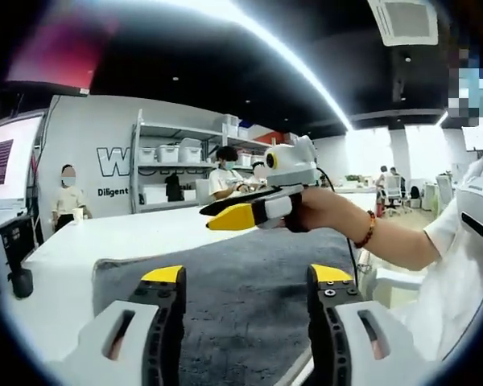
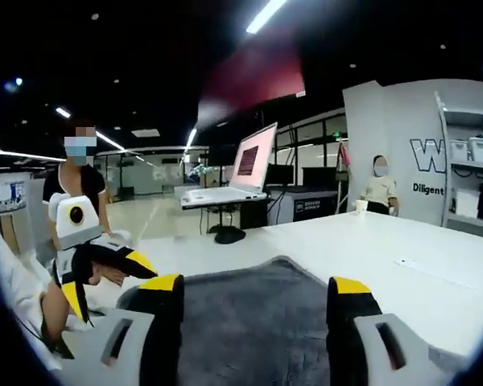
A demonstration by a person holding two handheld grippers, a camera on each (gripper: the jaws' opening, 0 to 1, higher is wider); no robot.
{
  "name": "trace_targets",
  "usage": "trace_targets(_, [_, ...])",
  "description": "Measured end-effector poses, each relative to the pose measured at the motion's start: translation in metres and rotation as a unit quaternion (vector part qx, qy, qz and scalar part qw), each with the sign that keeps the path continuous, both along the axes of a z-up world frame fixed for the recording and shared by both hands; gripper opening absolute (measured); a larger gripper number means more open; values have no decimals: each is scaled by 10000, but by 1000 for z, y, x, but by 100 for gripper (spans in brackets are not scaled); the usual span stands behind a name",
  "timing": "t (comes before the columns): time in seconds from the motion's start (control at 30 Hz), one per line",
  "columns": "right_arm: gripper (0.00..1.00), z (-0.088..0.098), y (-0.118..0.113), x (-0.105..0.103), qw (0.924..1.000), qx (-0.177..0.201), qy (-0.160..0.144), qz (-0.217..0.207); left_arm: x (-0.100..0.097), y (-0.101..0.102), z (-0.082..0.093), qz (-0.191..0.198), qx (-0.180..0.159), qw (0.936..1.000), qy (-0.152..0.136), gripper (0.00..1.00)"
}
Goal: Open the folded towel by lifting each exposed corner and separating the folded layers until the towel lies flat within the target outline without major curled edges
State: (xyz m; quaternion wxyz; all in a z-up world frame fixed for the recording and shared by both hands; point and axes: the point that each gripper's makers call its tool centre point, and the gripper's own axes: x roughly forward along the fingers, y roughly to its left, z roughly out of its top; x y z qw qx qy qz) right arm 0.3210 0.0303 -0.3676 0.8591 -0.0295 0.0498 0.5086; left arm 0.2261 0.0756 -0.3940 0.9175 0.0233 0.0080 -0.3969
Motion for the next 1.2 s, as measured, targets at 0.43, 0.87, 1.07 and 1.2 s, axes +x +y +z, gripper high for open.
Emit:
trace_targets(0.43, [76,-3,-37,-15,9993,-38,-282,-230,0,-15,-2,-176,45,9998,70,64])
trace_targets(0.87, [86,-9,-99,-36,9961,-190,-501,-701,-3,-27,12,-308,-94,9995,-55,71])
trace_targets(1.07, [86,-15,-121,-49,9944,-262,-547,-869,-2,-25,18,-208,-109,9997,-113,72])
trace_targets(1.2, [86,-20,-131,-59,9946,-200,-510,-887,-5,-29,22,-201,-71,9997,-142,73])
